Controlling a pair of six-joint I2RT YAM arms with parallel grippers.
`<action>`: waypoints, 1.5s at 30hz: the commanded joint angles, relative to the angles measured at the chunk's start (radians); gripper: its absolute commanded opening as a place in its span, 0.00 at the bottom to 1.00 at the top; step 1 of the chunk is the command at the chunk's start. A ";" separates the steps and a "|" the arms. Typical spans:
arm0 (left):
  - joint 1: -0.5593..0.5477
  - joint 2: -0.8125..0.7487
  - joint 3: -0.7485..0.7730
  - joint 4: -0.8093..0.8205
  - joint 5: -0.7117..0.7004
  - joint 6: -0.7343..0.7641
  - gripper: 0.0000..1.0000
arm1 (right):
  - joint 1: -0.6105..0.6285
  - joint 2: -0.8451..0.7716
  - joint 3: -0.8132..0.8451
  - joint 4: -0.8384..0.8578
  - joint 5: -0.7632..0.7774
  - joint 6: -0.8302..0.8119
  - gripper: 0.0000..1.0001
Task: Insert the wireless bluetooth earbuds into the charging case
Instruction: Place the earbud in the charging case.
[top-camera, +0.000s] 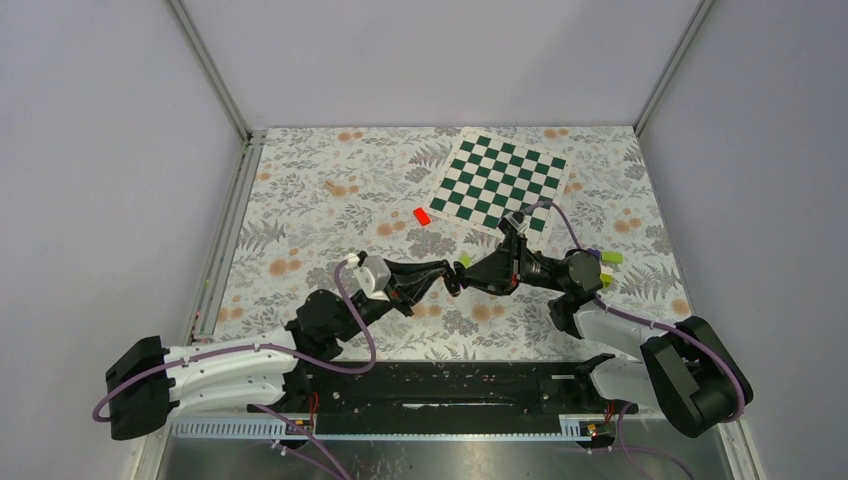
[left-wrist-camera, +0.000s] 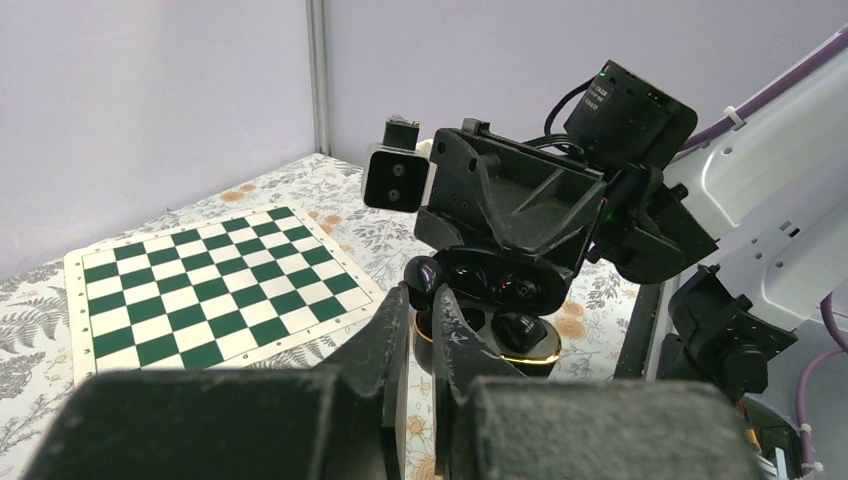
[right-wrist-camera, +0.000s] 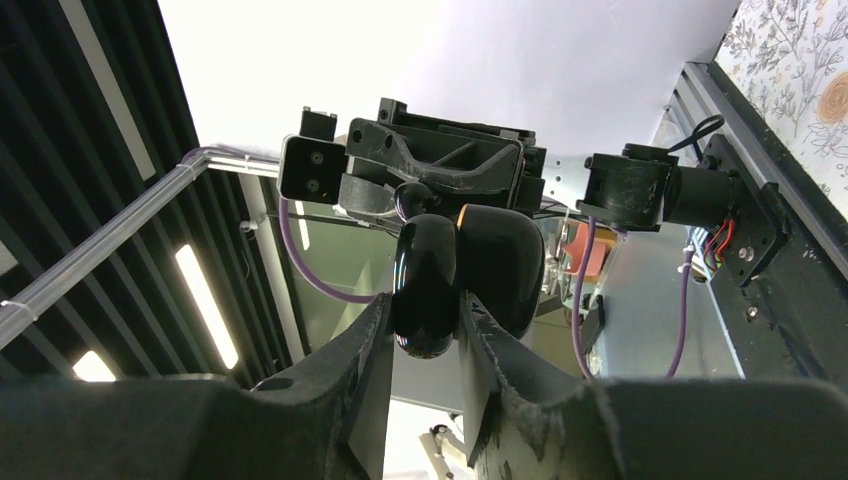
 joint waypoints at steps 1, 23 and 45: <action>-0.006 -0.013 -0.021 0.052 0.017 0.053 0.00 | -0.004 -0.027 0.017 0.078 0.027 0.067 0.00; -0.010 0.032 0.069 -0.111 0.136 0.063 0.00 | -0.002 -0.059 0.046 0.041 0.056 0.170 0.00; -0.010 0.041 0.109 -0.197 0.093 0.064 0.34 | -0.004 -0.016 0.054 0.067 0.044 0.144 0.00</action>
